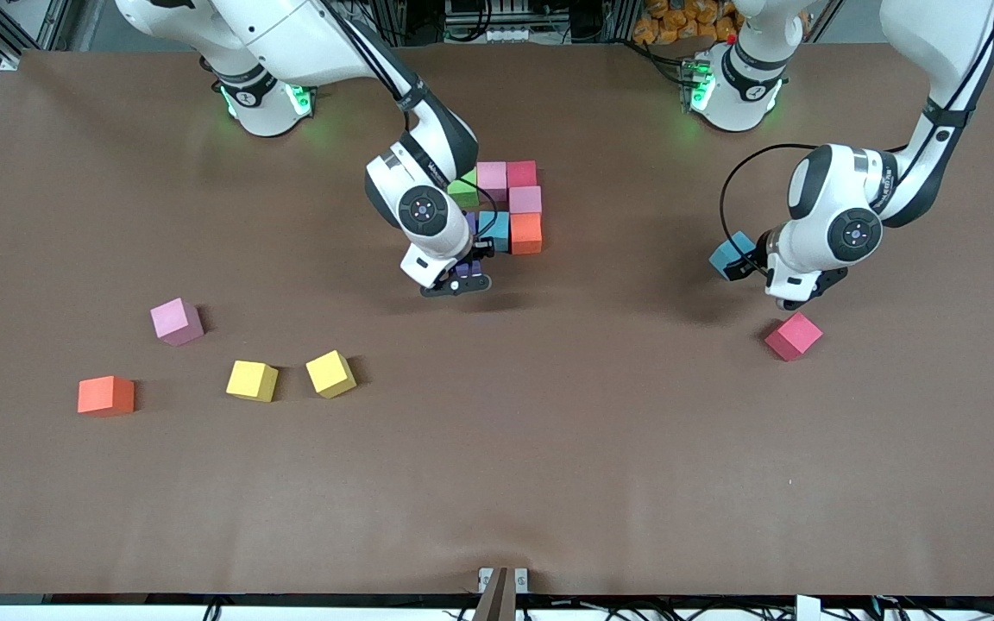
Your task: Form number 2 with 11 blocks
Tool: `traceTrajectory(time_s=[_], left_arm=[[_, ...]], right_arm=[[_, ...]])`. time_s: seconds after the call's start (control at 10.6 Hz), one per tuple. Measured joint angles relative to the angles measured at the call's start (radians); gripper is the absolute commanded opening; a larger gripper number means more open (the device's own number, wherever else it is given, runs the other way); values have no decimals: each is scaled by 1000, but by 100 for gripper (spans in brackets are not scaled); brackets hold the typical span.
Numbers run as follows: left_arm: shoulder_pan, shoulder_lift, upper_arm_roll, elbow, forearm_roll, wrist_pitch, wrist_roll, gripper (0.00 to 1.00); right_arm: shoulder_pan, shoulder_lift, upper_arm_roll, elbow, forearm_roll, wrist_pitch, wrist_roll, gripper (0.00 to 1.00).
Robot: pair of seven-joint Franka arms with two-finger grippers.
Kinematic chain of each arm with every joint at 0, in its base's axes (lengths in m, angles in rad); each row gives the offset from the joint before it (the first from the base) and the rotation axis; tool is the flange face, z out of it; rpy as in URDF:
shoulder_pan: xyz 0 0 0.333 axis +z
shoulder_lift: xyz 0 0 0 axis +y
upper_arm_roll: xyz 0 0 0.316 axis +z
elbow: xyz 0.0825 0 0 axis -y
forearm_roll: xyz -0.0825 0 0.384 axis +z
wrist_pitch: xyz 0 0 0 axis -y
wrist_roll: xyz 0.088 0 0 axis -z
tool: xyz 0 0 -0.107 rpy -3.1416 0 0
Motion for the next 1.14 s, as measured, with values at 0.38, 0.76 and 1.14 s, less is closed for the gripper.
traceTrajectory(time_s=[0.38, 0.76, 1.14], left_arm=[[0, 12, 5, -53, -23, 84, 6, 100], [1, 12, 6, -58, -92, 87, 55, 43], [0, 10, 6, -39, -93, 91, 95, 5]], right_arm=[[1, 0, 0, 0, -11, 0, -1, 100], [2, 0, -3, -9, -42, -3, 0, 100], [2, -6, -10, -3, -42, -2, 13, 100]])
